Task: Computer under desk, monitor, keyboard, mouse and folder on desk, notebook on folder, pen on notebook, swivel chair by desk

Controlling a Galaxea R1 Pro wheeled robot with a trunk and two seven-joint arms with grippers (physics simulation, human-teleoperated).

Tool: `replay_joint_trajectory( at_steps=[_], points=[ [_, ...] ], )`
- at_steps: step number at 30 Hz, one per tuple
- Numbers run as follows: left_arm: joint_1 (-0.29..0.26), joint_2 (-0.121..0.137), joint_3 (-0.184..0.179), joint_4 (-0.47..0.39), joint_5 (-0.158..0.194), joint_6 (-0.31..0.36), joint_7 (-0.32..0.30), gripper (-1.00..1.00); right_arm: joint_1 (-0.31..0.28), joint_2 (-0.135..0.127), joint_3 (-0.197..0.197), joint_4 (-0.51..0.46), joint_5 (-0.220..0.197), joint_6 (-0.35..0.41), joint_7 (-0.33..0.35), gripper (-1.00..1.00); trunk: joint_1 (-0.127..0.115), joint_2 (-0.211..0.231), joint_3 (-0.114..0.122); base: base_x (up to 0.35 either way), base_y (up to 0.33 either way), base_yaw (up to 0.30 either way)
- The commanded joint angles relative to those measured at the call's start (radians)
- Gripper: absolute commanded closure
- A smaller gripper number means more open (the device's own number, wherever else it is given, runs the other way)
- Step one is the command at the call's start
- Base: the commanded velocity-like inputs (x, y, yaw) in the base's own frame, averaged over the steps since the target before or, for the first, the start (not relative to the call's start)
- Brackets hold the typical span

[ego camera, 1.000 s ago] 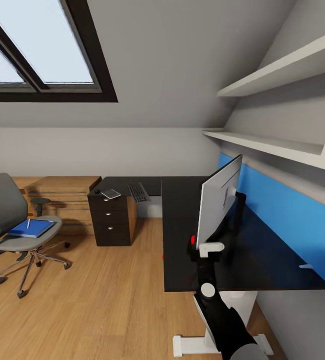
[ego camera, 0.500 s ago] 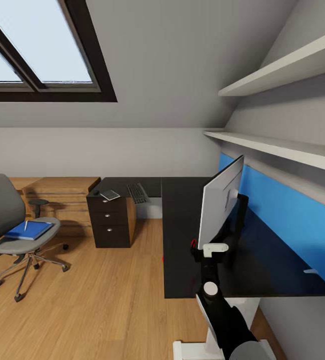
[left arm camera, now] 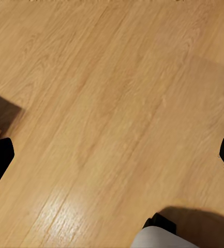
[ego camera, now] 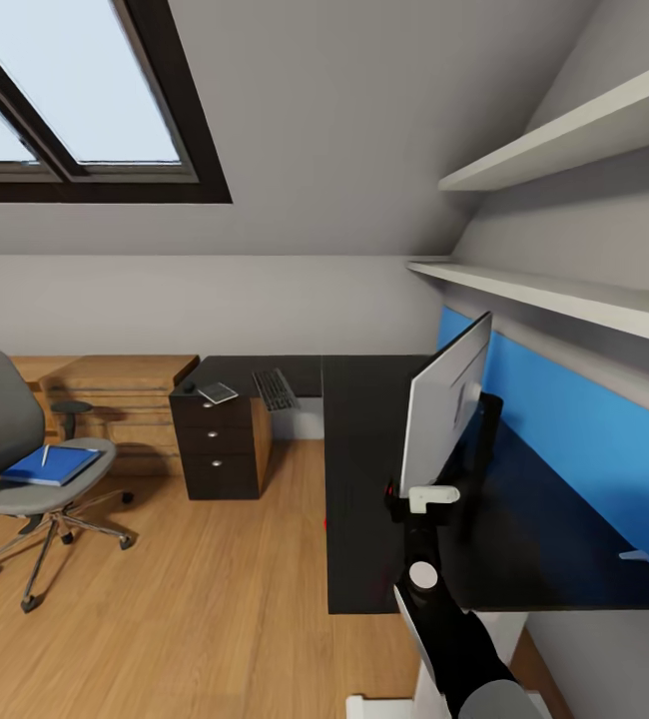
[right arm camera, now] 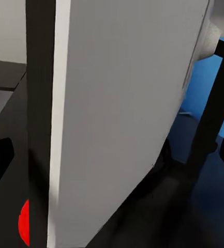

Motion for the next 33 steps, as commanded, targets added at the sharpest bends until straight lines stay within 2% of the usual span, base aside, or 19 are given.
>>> replay_joint_trajectory(
  at_steps=[1,15,28,33],
  points=[
    [0.000,0.001,-0.002,-0.001,0.010,-0.004,0.002,-1.00,-0.001,0.000,0.001,0.001,0.007,0.001,-0.007,-1.00,0.001,-0.001,-0.001,0.151,0.000,0.000],
    [0.000,0.000,-0.004,0.003,0.010,-0.013,0.002,-1.00,-0.001,0.000,0.001,-0.002,0.007,0.001,-0.010,-1.00,0.001,-0.001,-0.001,0.079,0.052,0.000],
    [0.000,0.001,-0.004,0.013,0.010,-0.039,0.002,-1.00,-0.001,0.000,-0.004,-0.001,0.004,0.001,-0.084,-1.00,0.001,-0.001,-0.001,0.002,0.001,0.000],
    [0.000,0.001,-0.006,0.014,0.010,-0.039,0.002,-1.00,-0.001,0.000,-0.031,0.000,-0.002,0.001,-0.096,-1.00,0.001,-0.001,-0.001,0.000,0.000,0.000]
  ],
)
